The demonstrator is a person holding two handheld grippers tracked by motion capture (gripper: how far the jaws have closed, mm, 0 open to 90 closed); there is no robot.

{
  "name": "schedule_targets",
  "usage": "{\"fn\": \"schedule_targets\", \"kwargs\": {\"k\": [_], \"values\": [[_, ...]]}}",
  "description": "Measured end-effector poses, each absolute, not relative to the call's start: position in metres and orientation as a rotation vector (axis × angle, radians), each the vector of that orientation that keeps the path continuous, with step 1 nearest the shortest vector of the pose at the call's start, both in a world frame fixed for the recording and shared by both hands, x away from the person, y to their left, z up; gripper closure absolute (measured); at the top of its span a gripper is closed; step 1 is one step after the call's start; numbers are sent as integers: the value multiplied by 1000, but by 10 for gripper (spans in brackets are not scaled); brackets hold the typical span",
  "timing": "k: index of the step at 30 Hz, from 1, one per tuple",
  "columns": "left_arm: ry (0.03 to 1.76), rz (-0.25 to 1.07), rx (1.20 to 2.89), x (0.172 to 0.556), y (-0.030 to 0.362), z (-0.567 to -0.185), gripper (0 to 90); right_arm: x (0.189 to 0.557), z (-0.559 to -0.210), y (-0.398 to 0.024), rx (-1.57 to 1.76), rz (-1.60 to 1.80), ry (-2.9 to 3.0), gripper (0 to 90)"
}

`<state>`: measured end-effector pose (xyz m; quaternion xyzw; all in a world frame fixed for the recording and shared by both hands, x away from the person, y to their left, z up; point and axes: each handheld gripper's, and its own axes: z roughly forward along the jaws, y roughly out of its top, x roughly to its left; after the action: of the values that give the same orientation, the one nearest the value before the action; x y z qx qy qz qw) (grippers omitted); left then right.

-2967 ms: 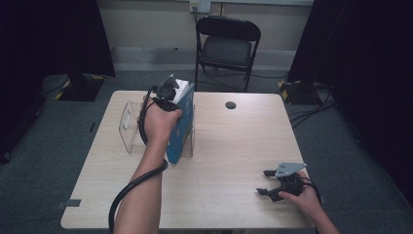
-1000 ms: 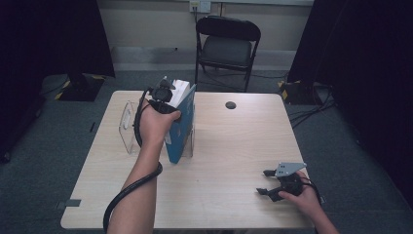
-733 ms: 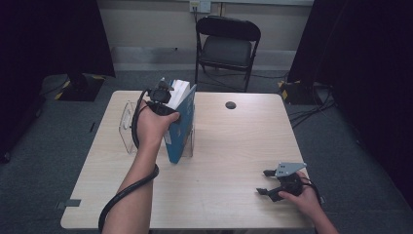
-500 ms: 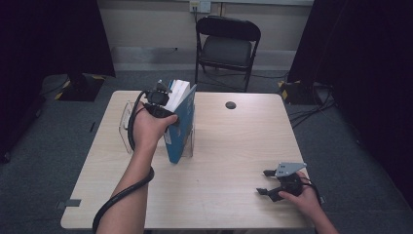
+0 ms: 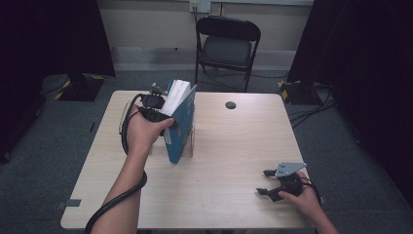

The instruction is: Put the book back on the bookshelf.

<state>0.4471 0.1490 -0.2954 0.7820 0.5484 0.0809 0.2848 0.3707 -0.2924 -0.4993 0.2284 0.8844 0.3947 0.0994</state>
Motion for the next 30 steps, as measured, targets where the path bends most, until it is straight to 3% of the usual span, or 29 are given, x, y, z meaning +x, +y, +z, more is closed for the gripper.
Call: {"fn": "schedule_targets", "kwargs": {"k": [30], "values": [[1451,172,2086,430,170,-303,332,371,-499,-293,671,1167,2611,222]]}}
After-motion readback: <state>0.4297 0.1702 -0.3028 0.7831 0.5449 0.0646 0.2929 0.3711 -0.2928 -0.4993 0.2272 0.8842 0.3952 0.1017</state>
